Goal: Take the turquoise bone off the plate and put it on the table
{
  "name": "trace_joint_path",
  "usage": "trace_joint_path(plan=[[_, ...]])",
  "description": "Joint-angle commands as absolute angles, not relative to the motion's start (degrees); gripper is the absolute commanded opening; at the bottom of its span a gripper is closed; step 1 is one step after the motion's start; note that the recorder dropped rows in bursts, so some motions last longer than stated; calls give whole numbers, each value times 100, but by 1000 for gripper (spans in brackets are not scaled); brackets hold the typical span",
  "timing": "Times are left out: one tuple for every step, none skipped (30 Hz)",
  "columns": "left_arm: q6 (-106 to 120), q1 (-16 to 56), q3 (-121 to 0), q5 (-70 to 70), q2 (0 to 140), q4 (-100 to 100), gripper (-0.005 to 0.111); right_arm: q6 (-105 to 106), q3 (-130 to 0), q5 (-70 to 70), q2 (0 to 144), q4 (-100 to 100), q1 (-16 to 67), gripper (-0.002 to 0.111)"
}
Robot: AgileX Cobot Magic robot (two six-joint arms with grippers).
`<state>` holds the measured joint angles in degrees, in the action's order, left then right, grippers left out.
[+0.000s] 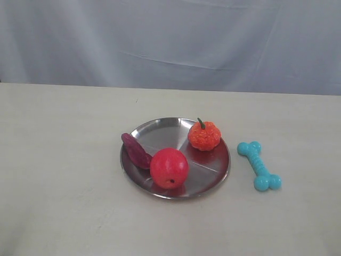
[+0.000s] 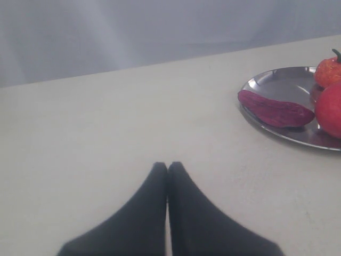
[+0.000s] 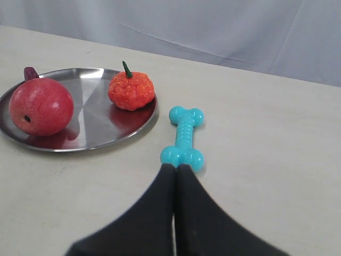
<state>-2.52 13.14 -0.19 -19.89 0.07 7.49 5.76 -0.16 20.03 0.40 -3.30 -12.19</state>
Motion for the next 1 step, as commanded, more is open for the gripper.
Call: trace_joint_path(plan=[[-254,1328,0,-1985,0,755,0,555,0,1988,0,-329,-1249,0]])
